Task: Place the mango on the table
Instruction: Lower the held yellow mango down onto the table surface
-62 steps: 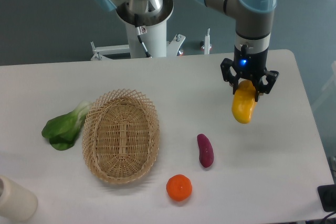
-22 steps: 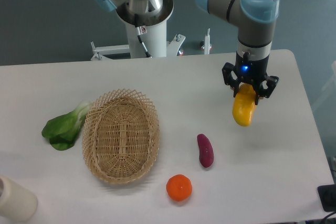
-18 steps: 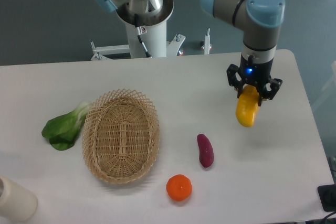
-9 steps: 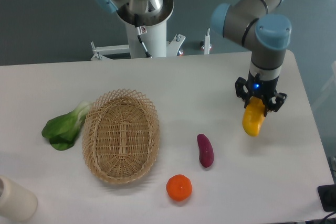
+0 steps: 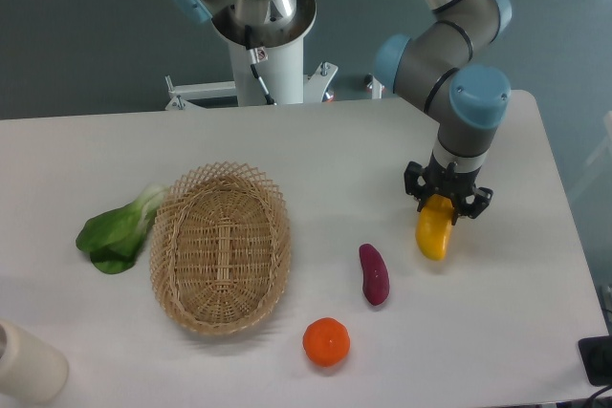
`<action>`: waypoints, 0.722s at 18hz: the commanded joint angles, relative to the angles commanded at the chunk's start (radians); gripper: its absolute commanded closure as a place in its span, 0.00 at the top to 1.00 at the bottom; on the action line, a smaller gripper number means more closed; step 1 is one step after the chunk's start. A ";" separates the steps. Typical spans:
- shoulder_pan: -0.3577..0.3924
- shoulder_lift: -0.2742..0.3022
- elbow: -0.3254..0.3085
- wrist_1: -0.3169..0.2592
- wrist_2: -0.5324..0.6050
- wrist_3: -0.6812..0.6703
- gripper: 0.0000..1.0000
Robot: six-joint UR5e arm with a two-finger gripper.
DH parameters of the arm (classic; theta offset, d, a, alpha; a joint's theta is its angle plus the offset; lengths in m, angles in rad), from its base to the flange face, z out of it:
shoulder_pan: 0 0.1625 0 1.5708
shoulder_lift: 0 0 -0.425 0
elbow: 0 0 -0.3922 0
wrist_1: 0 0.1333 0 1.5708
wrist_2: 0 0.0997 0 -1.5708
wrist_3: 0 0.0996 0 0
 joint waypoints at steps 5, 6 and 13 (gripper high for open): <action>-0.003 -0.005 0.000 0.000 0.002 0.000 0.54; -0.003 -0.006 -0.002 0.000 0.002 0.000 0.54; -0.003 -0.011 0.006 0.005 0.005 0.012 1.00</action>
